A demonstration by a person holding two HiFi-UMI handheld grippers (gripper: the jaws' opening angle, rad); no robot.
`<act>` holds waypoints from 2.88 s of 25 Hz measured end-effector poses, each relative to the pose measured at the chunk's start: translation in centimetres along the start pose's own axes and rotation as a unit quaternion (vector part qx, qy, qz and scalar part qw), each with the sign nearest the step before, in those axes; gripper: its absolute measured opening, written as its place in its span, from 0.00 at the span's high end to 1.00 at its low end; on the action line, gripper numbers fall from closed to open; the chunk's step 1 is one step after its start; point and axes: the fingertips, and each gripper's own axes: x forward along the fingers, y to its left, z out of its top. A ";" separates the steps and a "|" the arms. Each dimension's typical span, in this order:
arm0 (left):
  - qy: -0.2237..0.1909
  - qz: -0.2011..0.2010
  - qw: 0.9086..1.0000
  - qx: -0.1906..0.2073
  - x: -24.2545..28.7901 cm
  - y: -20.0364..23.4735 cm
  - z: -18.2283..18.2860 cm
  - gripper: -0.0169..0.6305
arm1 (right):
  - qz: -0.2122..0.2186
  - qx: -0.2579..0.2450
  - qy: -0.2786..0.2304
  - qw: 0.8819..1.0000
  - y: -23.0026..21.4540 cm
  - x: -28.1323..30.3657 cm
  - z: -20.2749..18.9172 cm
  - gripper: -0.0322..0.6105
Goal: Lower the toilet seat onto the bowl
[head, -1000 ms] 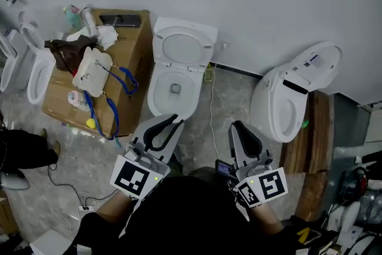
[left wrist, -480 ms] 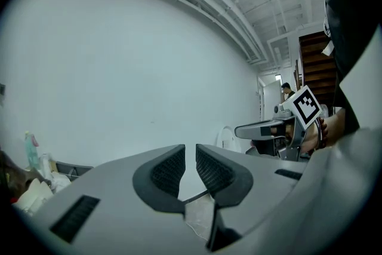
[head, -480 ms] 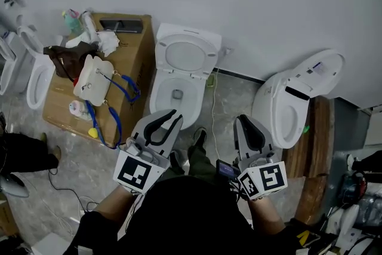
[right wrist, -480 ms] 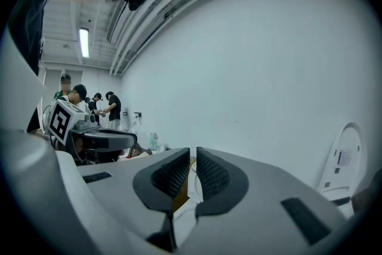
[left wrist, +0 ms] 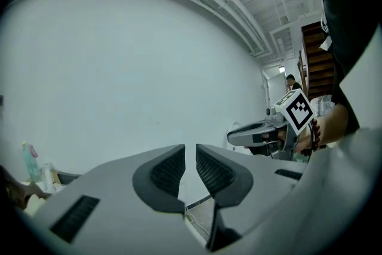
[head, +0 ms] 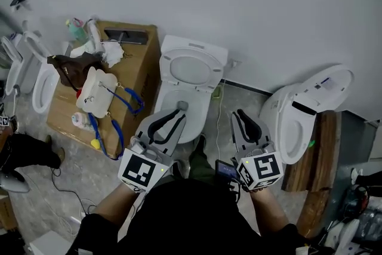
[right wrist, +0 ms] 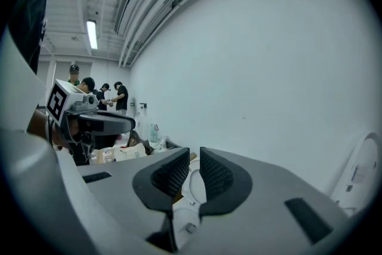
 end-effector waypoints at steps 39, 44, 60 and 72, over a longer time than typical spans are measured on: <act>0.174 0.140 0.970 -0.094 16.0 10.0 -10.2 0.70 | 0.145 -0.115 0.195 0.963 -14.8 31.5 -15.4 0.73; 0.179 0.143 0.967 -0.114 16.7 10.3 -11.4 0.70 | 0.153 -0.132 0.211 0.956 -15.3 33.6 -16.9 0.73; 0.186 0.116 0.964 -0.150 16.2 11.3 -15.1 0.70 | 0.132 -0.213 0.220 0.943 -14.2 36.1 -18.8 0.79; 0.205 0.082 0.968 -0.122 15.7 14.0 -18.2 0.70 | 0.093 -0.227 0.214 0.946 -13.6 36.0 -18.9 0.84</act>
